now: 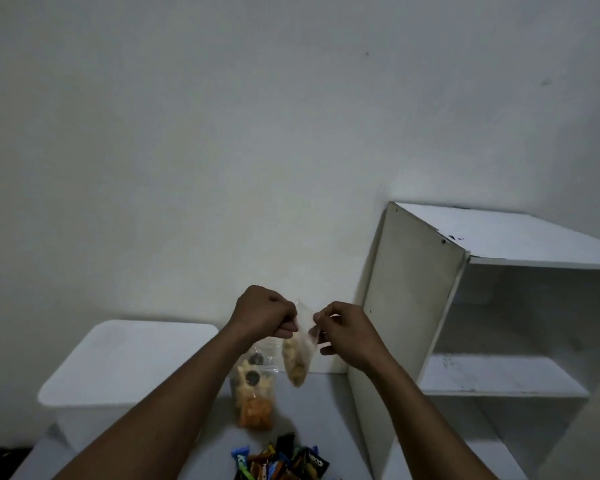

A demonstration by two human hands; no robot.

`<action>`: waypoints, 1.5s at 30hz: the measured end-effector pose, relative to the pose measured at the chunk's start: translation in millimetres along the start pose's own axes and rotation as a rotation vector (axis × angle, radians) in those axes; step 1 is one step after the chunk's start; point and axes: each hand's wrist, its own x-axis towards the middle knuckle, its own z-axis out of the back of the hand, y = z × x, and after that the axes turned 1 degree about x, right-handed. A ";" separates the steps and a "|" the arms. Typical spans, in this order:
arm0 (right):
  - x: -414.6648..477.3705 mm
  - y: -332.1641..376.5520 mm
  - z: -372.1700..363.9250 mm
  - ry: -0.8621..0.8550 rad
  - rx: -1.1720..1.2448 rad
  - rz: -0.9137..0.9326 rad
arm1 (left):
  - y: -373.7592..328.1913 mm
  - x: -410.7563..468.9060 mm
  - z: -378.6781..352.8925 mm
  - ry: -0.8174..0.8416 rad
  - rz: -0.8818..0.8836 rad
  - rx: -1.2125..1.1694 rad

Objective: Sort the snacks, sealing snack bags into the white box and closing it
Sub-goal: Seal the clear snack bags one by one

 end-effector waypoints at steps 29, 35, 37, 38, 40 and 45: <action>0.3 65.3 9.9 0.016 -0.106 0.262 | -30.8 -17.2 38.3 -0.051 -0.368 -0.003; 0.2 69.4 12.4 0.029 -0.128 0.288 | -32.1 -22.5 44.0 0.121 -0.279 -0.049; -0.6 69.3 9.8 0.052 -0.114 0.284 | -31.8 -21.4 44.9 0.081 -0.322 0.029; -0.3 68.3 8.9 0.062 -0.086 0.272 | -31.0 -20.3 45.0 0.042 -0.348 0.055; 0.1 66.1 7.7 0.075 -0.065 0.242 | -29.4 -19.3 45.5 -0.010 -0.384 0.087; 1.0 63.8 5.4 0.028 -0.286 0.295 | -29.7 -21.2 48.3 0.137 -0.309 0.065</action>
